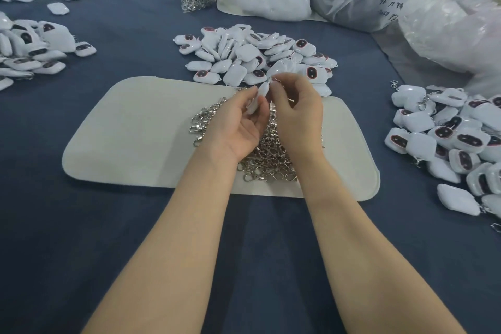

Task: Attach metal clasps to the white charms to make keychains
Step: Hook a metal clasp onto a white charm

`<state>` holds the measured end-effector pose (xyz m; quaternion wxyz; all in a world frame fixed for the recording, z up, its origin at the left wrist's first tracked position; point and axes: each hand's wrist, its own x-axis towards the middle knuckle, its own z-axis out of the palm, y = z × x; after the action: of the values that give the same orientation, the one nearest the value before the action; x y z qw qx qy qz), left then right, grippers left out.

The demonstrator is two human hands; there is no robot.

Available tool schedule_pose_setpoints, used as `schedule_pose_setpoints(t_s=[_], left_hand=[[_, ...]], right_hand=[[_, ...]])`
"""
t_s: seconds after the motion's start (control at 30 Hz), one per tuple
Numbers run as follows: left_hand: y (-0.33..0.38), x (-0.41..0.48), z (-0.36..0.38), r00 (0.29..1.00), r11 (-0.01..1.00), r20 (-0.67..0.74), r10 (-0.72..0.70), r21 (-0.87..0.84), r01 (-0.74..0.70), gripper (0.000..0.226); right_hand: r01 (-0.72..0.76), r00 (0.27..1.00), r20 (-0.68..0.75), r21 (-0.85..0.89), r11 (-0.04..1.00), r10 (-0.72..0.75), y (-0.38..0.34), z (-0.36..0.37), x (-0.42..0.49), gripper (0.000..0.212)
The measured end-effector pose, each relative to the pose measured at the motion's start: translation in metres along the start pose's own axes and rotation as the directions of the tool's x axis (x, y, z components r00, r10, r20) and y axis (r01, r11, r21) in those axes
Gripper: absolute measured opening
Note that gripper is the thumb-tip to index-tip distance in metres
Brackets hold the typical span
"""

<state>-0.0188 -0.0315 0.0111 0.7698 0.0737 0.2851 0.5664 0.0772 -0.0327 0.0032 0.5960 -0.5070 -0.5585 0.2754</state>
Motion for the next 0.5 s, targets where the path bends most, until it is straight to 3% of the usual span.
schedule_pose_setpoints(t_s=[0.13, 0.23, 0.3, 0.37, 0.43, 0.5], left_hand=[[-0.002, 0.0, 0.001, 1.0, 1.0, -0.021, -0.012, 0.014, 0.012, 0.012], [-0.005, 0.001, 0.004, 0.989, 0.963, -0.053, 0.141, 0.241, -0.124, 0.011], [-0.007, 0.001, 0.004, 0.921, 0.768, -0.01, 0.389, 0.556, -0.318, 0.008], [-0.009, 0.001, 0.002, 0.787, 0.418, 0.15, 0.599, 0.779, -0.467, 0.014], [-0.011, -0.001, 0.001, 0.669, 0.161, 0.291, 0.684, 0.834, -0.527, 0.017], [-0.012, -0.001, -0.001, 0.589, -0.002, 0.384, 0.711, 0.839, -0.545, 0.022]], right_hand=[[0.027, 1.0, -0.013, -0.089, 0.996, -0.028, 0.0, 0.0, 0.0, 0.01], [0.059, 0.998, -0.018, -0.193, 0.979, -0.064, 0.002, -0.002, 0.002, 0.011], [0.098, 0.995, 0.006, -0.277, 0.956, -0.1, 0.004, -0.004, 0.004, 0.014], [0.138, 0.99, 0.044, -0.35, 0.927, -0.131, 0.006, -0.006, 0.005, 0.015], [0.168, 0.986, 0.087, -0.416, 0.894, -0.145, 0.007, -0.007, 0.007, 0.015], [0.189, 0.981, 0.134, -0.477, 0.858, -0.142, 0.009, -0.007, 0.007, 0.015]])
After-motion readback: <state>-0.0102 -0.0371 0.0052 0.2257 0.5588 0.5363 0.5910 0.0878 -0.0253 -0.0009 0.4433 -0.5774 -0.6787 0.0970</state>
